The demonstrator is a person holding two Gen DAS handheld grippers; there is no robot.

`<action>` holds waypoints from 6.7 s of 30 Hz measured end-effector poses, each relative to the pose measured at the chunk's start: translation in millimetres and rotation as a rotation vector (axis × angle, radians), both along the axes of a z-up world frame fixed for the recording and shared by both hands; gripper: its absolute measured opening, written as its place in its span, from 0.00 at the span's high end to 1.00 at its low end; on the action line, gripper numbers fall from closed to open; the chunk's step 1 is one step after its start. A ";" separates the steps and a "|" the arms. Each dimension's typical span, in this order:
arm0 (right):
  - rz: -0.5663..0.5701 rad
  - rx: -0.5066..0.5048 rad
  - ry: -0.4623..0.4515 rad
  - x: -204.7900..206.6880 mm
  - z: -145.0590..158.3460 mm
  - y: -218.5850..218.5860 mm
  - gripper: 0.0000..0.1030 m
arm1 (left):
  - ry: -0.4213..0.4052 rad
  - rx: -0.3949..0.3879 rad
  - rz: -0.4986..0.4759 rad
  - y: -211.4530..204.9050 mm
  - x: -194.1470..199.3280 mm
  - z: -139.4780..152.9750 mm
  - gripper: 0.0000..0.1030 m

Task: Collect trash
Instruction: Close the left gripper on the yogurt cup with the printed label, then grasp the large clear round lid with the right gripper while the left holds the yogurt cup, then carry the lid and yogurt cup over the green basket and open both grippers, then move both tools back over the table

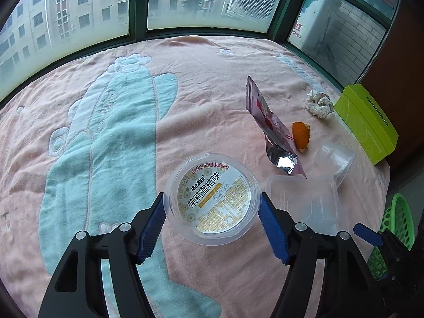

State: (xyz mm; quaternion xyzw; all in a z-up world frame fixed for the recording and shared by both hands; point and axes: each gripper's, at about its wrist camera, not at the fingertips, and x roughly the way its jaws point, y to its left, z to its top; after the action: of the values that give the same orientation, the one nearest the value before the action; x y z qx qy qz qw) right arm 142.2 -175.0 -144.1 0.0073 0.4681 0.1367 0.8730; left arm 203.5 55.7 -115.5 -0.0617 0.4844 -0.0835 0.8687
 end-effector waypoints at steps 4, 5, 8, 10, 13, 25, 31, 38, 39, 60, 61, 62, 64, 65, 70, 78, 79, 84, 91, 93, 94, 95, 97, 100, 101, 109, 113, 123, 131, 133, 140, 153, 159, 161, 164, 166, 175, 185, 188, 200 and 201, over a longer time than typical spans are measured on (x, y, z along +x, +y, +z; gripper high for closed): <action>0.020 -0.020 0.003 5.8 -7.1 6.9 0.10 | 0.006 0.006 0.010 5.8 -2.6 -0.6 0.35; 0.025 -0.023 0.004 7.3 -8.1 8.4 0.09 | 0.008 0.005 0.013 6.9 -3.6 -0.9 0.35; 0.042 -0.037 0.006 11.9 -10.1 14.3 0.07 | 0.012 0.007 0.022 9.8 -5.3 -2.1 0.35; 0.046 -0.051 -0.002 14.4 -11.5 18.3 0.06 | 0.014 0.005 0.026 11.4 -6.6 -2.9 0.35; 0.029 -0.059 0.003 19.2 -16.9 20.0 0.06 | 0.017 0.004 0.030 12.4 -8.1 -3.5 0.35; 0.003 -0.057 -0.032 6.6 -2.2 9.4 0.11 | 0.000 -0.002 0.022 6.7 -17.4 5.6 0.35; -0.009 -0.051 -0.069 -6.6 18.6 -2.3 0.11 | -0.018 -0.006 0.011 0.1 -23.9 14.8 0.35; -0.039 -0.041 -0.111 -24.9 39.7 -18.5 0.11 | -0.046 -0.008 -0.011 -10.4 -33.2 28.9 0.35; -0.047 -0.036 -0.117 -28.1 42.8 -21.7 0.11 | -0.050 -0.007 -0.016 -12.8 -35.2 31.1 0.35; -0.288 -0.007 -0.197 -102.7 90.4 -117.3 0.11 | -0.147 -0.043 -0.190 -101.5 -82.5 80.0 0.35; -0.306 -0.007 -0.197 -106.0 91.2 -123.6 0.11 | -0.149 -0.044 -0.203 -107.7 -84.0 81.3 0.35; -0.322 -0.010 -0.198 -109.8 91.5 -129.8 0.11 | -0.152 -0.044 -0.215 -113.7 -85.5 82.6 0.35; -0.357 -0.016 -0.199 -116.3 91.8 -144.0 0.11 | -0.154 -0.047 -0.237 -125.7 -87.4 84.4 0.35; -0.376 -0.018 -0.200 -119.5 92.0 -150.9 0.11 | -0.154 -0.051 -0.247 -131.2 -88.5 85.7 0.35; -0.468 -0.029 -0.185 -135.0 87.4 -187.3 0.10 | -0.161 -0.060 -0.304 -159.5 -93.7 90.3 0.35; -0.592 -0.020 -0.149 -155.2 74.6 -237.9 0.10 | -0.159 -0.066 -0.380 -202.6 -101.5 92.7 0.35; -0.602 -0.021 -0.145 -156.8 73.1 -242.0 0.10 | -0.157 -0.067 -0.390 -208.2 -102.7 92.2 0.35; -0.640 -0.009 -0.143 -165.2 68.3 -256.8 0.09 | -0.154 -0.068 -0.443 -234.1 -110.4 91.9 0.35; -0.670 -0.005 -0.165 -179.5 73.2 -268.1 0.08 | -0.148 -0.055 -0.505 -268.1 -120.7 88.4 0.35; -0.679 -0.006 -0.176 -183.6 76.5 -270.5 0.08 | -0.147 -0.051 -0.523 -276.7 -124.4 87.2 0.35; -0.684 -0.007 -0.182 -185.4 78.1 -271.8 0.08 | -0.146 -0.050 -0.532 -280.9 -126.3 86.8 0.35; -0.690 -0.007 -0.188 -188.0 79.9 -273.2 0.08 | -0.147 -0.047 -0.540 -284.8 -128.3 86.1 0.35; -0.700 -0.003 -0.196 -191.2 83.1 -276.1 0.08 | -0.146 -0.040 -0.555 -292.5 -132.0 84.9 0.35; -0.711 -0.003 -0.213 -198.2 88.2 -279.1 0.08 | -0.144 -0.031 -0.576 -303.9 -136.9 82.9 0.35; -0.715 -0.002 -0.216 -199.7 89.4 -279.9 0.08 | -0.143 -0.026 -0.581 -307.2 -138.6 82.2 0.35; -0.739 0.014 -0.232 -210.6 92.9 -288.6 0.08 | -0.135 -0.003 -0.623 -329.6 -150.8 76.7 0.35; -0.751 0.021 -0.236 -214.7 93.1 -292.8 0.08 | -0.131 0.007 -0.636 -337.2 -154.7 74.3 0.35; -0.757 0.033 -0.234 -217.3 92.3 -296.1 0.08 | -0.145 0.029 -0.645 -346.2 -162.2 74.1 0.25; -0.744 0.034 -0.233 -214.5 93.9 -292.0 0.08 | -0.167 0.048 -0.621 -340.3 -163.1 76.3 0.22; -0.740 0.033 -0.235 -213.3 94.5 -290.4 0.08 | -0.176 0.053 -0.612 -337.5 -163.0 77.3 0.21; -0.718 0.033 -0.231 -206.6 94.2 -282.6 0.08 | -0.190 0.062 -0.580 -325.8 -158.5 80.2 0.21; -0.669 0.028 -0.233 -191.5 97.8 -265.0 0.08 | -0.201 0.075 -0.525 -304.4 -151.3 81.5 0.21; -0.642 0.023 -0.233 -181.3 99.0 -253.8 0.08 | -0.203 0.079 -0.492 -291.9 -144.3 82.3 0.20; -0.630 0.022 -0.232 -177.1 99.4 -249.7 0.08 | -0.201 0.080 -0.481 -287.1 -141.5 82.0 0.19; -0.613 0.021 -0.230 -169.7 99.8 -243.6 0.08 | -0.200 0.083 -0.462 -279.8 -136.8 81.3 0.19; -0.602 0.021 -0.228 -164.9 100.1 -239.1 0.08 | -0.198 0.084 -0.447 -273.8 -133.6 80.9 0.19; -0.542 0.017 -0.220 -141.3 100.9 -215.8 0.08 | -0.186 0.093 -0.368 -239.9 -113.9 78.0 0.17; -0.482 0.009 -0.208 -115.4 101.1 -191.3 0.08 | -0.177 0.106 -0.292 -203.7 -95.4 73.4 0.16; -0.465 0.010 -0.205 -107.9 100.9 -184.2 0.08 | -0.168 0.105 -0.257 -188.3 -87.1 69.9 0.14; -0.417 0.023 -0.193 -85.9 97.1 -164.3 0.08 | -0.118 0.106 -0.150 -128.3 -55.3 47.7 0.13; -0.414 0.025 -0.191 -84.3 96.5 -163.3 0.08 | -0.109 0.104 -0.149 -126.2 -52.4 44.6 0.13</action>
State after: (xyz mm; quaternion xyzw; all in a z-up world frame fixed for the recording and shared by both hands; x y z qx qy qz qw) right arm 57.9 -338.3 -47.6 0.1011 0.3701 -0.0395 0.9226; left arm 151.1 -70.5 -70.8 0.0244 0.4434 -0.1257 0.8871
